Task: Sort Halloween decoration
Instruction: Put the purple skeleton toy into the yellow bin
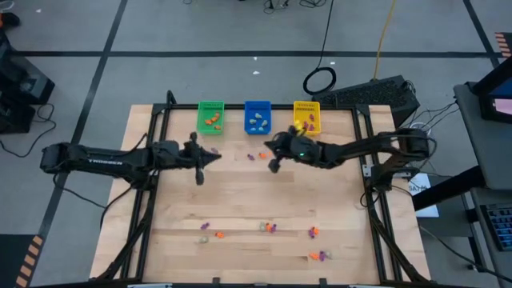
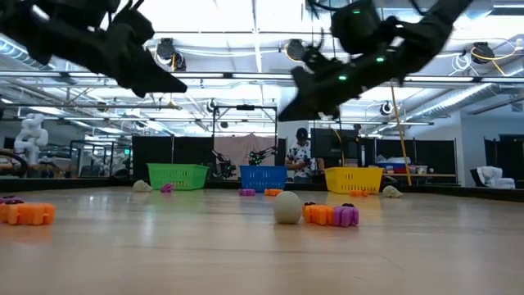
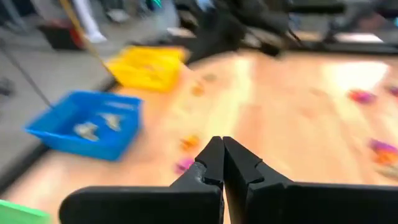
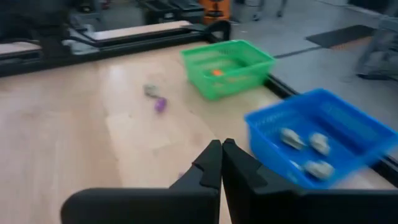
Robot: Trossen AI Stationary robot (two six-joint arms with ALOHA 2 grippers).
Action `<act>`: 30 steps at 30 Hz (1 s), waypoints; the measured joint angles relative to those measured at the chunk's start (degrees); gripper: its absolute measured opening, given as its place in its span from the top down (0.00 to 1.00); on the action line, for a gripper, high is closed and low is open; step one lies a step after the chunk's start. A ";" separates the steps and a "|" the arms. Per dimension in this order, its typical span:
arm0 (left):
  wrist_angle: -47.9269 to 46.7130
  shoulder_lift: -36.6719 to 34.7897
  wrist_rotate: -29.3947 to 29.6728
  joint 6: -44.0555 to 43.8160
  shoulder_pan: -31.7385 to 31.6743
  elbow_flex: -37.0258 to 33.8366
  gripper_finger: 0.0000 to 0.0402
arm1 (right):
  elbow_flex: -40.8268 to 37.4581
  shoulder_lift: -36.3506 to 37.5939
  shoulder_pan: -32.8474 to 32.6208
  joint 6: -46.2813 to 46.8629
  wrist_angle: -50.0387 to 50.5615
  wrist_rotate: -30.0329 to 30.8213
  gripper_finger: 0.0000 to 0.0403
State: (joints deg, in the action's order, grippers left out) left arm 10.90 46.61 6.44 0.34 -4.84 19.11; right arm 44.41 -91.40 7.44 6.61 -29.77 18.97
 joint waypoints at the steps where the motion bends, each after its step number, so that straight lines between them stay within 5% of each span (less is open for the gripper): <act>1: -3.21 0.31 0.02 -1.36 1.61 1.53 1.00 | -1.45 1.43 0.00 0.25 -0.02 1.08 1.00; 8: -23.12 4.07 1.02 -12.90 14.12 9.74 1.00 | -6.43 6.90 -0.04 1.29 -0.09 2.29 1.00; 17: -34.27 12.77 3.83 -29.15 31.62 14.21 1.00 | -6.61 7.05 -0.07 1.29 -0.01 2.28 1.00; 30: -34.34 24.60 5.55 -48.14 45.37 15.09 0.98 | -6.59 7.03 -1.19 1.78 0.17 2.33 1.00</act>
State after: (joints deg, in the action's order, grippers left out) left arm -23.44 71.21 11.99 -47.80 40.52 34.20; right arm 37.82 -84.38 6.25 8.39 -29.60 21.30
